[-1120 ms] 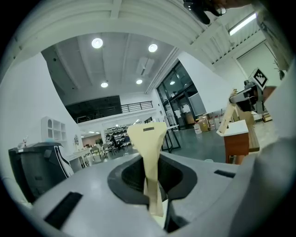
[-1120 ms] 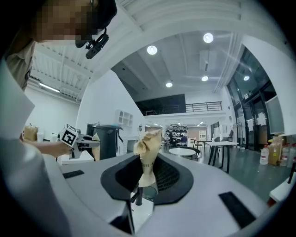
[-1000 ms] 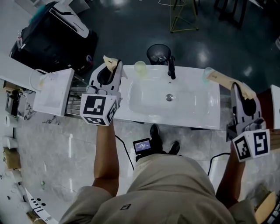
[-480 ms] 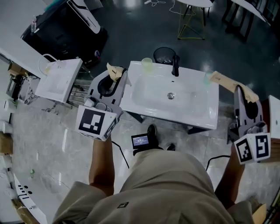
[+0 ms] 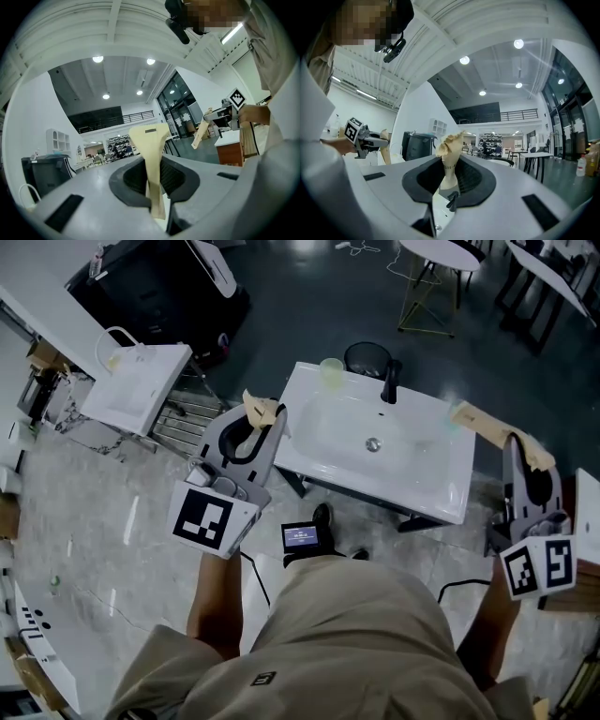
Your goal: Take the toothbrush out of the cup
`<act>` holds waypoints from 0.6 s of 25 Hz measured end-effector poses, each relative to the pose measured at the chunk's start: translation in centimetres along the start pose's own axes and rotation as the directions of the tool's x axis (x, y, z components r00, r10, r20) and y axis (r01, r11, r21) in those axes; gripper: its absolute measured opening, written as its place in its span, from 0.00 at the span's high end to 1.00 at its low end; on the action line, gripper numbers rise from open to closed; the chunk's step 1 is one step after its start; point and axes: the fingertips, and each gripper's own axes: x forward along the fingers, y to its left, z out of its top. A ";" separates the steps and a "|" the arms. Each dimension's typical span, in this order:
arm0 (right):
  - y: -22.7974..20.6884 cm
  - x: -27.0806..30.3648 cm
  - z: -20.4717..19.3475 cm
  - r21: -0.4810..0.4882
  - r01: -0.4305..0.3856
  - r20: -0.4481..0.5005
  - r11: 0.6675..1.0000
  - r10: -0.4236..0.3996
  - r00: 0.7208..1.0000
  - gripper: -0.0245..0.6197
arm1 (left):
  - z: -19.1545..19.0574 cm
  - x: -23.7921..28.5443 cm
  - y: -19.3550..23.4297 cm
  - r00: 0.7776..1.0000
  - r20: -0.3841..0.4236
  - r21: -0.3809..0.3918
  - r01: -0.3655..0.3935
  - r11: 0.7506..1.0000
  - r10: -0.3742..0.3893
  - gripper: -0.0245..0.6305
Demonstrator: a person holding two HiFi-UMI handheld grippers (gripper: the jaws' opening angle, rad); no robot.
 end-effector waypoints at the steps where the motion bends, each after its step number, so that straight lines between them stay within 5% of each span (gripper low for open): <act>1: 0.2 0.1 0.0 0.000 -0.003 -0.003 1.000 0.003 1.000 0.87 | -0.1 -0.1 -0.1 1.000 -0.002 -0.004 0.001 1.000 -0.001 0.90; 15: 0.2 0.6 -0.1 0.007 -0.002 -0.025 1.000 0.002 1.000 0.87 | -0.4 0.6 -0.5 0.999 -0.025 -0.028 0.028 0.999 -0.029 0.90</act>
